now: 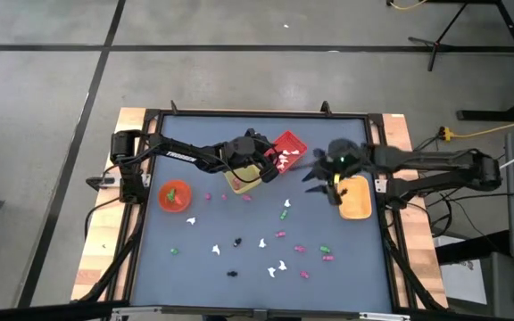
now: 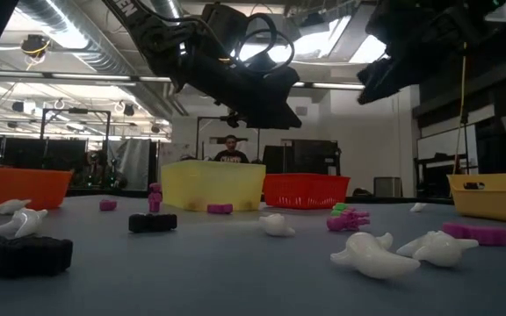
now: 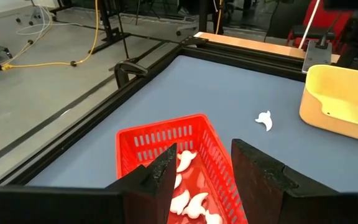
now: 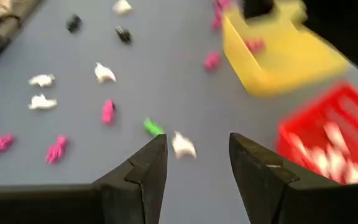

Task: Sort Halloween decoration
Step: Put the white ghost toy into the red bin

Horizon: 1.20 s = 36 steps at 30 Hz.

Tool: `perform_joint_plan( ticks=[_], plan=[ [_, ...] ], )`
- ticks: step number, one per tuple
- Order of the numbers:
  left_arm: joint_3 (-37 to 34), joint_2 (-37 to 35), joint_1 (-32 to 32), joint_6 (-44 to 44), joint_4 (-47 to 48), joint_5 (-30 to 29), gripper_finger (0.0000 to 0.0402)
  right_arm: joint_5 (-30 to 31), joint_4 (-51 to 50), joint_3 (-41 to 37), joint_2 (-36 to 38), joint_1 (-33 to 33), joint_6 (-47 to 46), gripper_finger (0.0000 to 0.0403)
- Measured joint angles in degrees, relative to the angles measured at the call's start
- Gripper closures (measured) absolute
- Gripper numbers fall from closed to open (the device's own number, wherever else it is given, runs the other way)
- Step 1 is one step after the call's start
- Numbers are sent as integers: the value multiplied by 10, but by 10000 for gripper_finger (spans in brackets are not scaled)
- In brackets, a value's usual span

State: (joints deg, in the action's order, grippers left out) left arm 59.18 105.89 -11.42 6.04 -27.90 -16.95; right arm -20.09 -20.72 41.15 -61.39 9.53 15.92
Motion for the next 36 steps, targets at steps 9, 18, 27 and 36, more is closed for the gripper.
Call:
perform_joint_plan(
  ticks=[9, 18, 27, 36],
  plan=[
    [-1, -19, 16, -4, 29, 1, 265, 110, 180, -95, 0, -86, 17, 233],
    [-1, -120, 66, -3, 197, 1, 265, 150, 229, -100, -61, -99, 17, 233],
    [0, -198, 154, 26, 302, -8, 265, 104, 310, -83, -219, -99, 52, 233],
    [0, -202, 213, 43, 312, -35, 265, 88, 281, -22, -322, -99, 60, 233]
  ],
)
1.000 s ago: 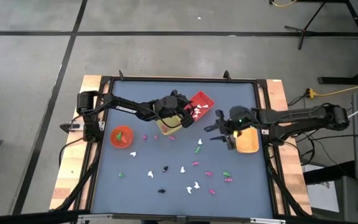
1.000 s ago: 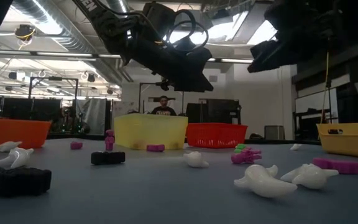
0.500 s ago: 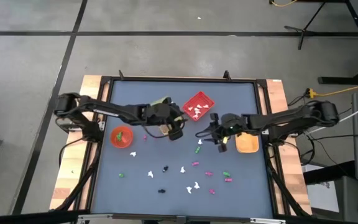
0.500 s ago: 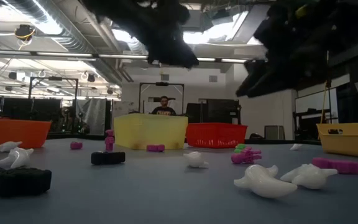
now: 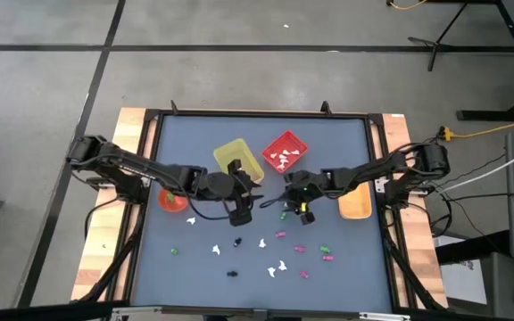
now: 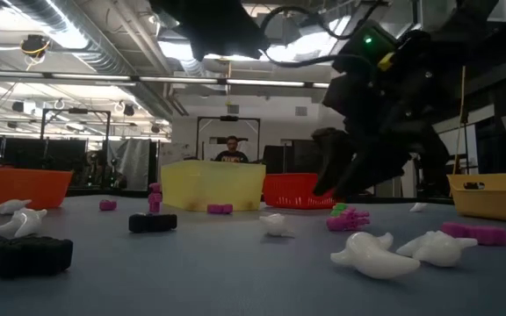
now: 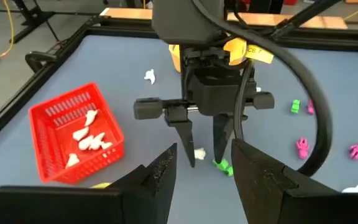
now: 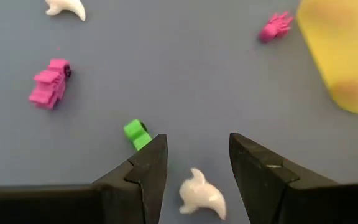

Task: Sort Halloween decoration
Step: Put the white ghost toy into the red bin

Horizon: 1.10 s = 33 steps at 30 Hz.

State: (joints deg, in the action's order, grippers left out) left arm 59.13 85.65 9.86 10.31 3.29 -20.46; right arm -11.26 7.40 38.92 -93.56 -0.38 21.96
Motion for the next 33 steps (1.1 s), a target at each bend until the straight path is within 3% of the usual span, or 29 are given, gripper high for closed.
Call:
perform_joint_plan(
  ticks=[9, 13, 33],
  plan=[
    [0, 0, 10, 3, 11, -16, 265, 4, -66, 9, 2, 0, 7, 233],
    [0, 0, 10, 3, 12, -16, 265, 33, -79, 9, 1, 0, 11, 233],
    [0, 0, 10, 3, 12, -16, 265, 51, -71, 10, -30, 0, 10, 233]
  ],
)
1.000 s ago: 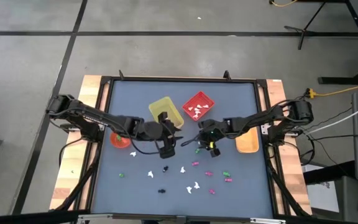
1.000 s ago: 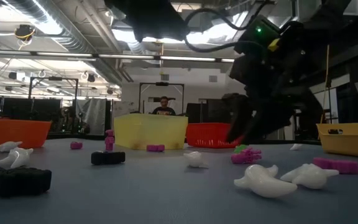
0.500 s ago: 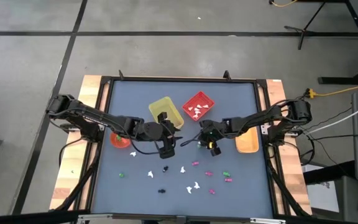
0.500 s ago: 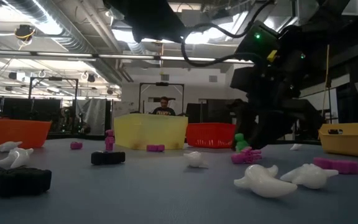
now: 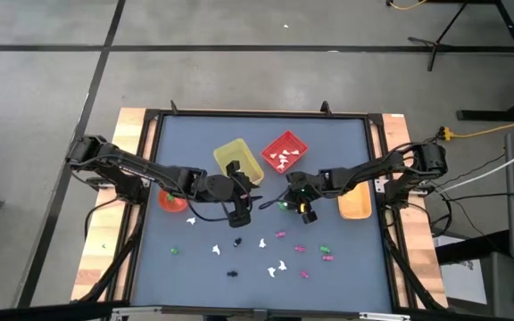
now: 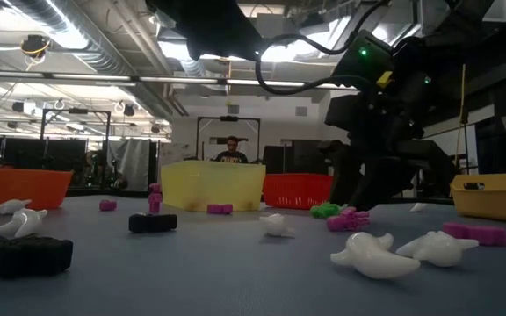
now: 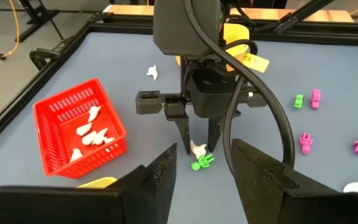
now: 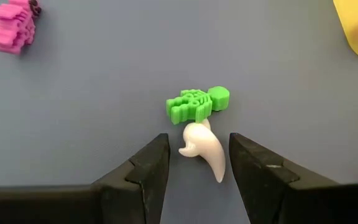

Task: Sort Halloween decoration
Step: Put the white ghost toy into the red bin

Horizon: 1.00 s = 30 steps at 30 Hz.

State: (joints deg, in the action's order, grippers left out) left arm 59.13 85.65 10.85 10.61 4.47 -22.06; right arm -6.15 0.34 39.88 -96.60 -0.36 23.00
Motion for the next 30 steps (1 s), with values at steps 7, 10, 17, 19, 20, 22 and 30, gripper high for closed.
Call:
perform_joint_plan(
  ticks=[7, 10, 17, 19, 20, 22, 30],
  plan=[
    [0, 0, 0, 12, 0, 0, 265, 0, 2, -1, 0, 0, 0, 233],
    [0, 0, 0, 14, 0, 0, 265, 1, 2, -1, 0, 0, 0, 233],
    [0, 0, 0, 15, 0, 0, 265, 0, 8, -2, -1, -1, 0, 276],
    [0, 0, 0, 15, 0, 0, 265, -3, 9, -1, -1, -1, 0, 298],
    [0, 0, 0, 15, 0, 0, 265, -5, 9, -1, -1, -1, 0, 310],
    [0, 0, 0, 15, 0, 0, 265, -8, 9, -2, -1, -1, 0, 330],
    [0, 0, 0, 15, 0, 0, 265, -16, 12, -2, -1, 0, 0, 364]
  ],
)
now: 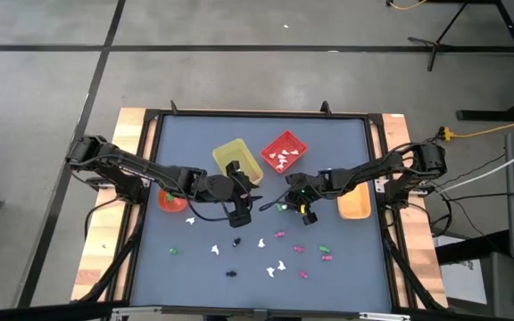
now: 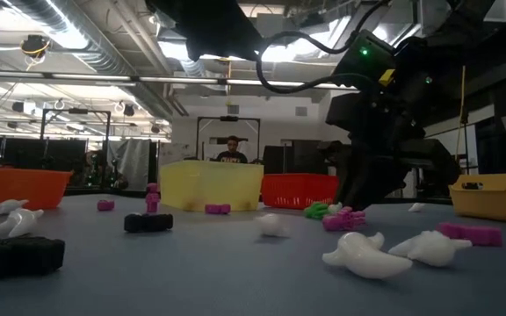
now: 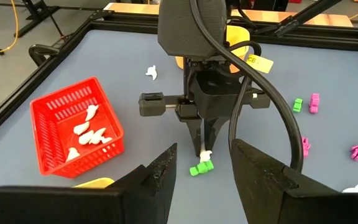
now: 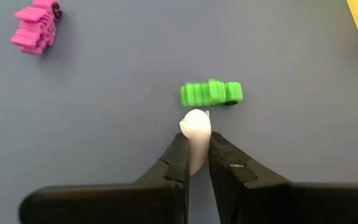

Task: Sort Halloween decoration
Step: Put the white ghost toy into the red bin

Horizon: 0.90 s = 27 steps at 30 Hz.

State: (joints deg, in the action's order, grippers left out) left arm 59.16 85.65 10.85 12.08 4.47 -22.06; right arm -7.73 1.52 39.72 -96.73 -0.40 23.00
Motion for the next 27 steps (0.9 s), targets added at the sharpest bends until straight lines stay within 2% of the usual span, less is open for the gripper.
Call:
perform_joint_plan(
  ticks=[10, 19, 23, 27],
  plan=[
    [0, 0, 0, 0, 0, 0, 265, -3, 1, 0, 7, 0, 0, 354],
    [0, 0, 0, 0, 0, 0, 265, 8, -1, -2, 49, 1, 0, 353],
    [0, 0, 0, 0, 0, 0, 265, 50, -1, -2, 68, 1, 4, 353],
    [0, 0, 0, 0, 0, 0, 265, 128, -1, -2, 92, 1, 37, 352]
  ],
)
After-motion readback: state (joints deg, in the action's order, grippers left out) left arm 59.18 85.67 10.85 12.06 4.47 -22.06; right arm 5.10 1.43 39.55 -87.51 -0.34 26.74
